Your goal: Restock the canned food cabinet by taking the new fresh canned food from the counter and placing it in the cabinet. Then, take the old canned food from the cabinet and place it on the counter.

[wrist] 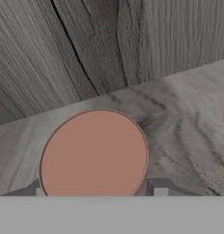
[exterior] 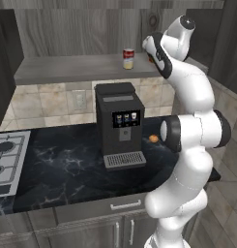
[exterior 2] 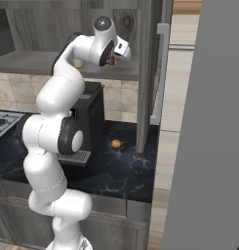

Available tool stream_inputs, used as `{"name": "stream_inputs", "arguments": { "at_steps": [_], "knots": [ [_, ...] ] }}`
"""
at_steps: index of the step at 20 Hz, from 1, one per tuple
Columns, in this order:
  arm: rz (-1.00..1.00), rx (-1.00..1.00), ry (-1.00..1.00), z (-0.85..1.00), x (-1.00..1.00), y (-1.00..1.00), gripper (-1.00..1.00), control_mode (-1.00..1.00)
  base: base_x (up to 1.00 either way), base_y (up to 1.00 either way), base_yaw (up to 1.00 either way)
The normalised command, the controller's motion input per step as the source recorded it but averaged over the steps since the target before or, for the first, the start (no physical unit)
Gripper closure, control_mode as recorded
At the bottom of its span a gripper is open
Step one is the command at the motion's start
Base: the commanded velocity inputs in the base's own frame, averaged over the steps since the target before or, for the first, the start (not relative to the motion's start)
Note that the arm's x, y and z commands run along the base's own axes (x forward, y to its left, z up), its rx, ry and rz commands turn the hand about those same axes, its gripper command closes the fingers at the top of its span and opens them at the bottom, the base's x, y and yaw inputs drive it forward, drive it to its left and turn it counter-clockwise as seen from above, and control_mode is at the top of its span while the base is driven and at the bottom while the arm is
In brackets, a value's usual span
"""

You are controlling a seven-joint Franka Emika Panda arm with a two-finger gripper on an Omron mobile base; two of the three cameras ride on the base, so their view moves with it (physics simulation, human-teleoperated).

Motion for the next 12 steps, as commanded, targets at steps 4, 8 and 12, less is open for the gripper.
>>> {"name": "stream_inputs", "arguments": {
  "at_steps": [4,8,12],
  "knots": [
    [0.0,0.0,0.0,0.0,0.0,0.0,-1.0,-1.0,0.0,0.0,0.0],
    [0.0,0.0,-0.02,0.04,-0.08,0.0,-1.0,-1.0,0.0,0.0,0.0],
    [0.0,0.0,-0.18,0.38,-0.41,0.0,-1.0,-1.0,0.0,0.0,0.0]
  ]
}}
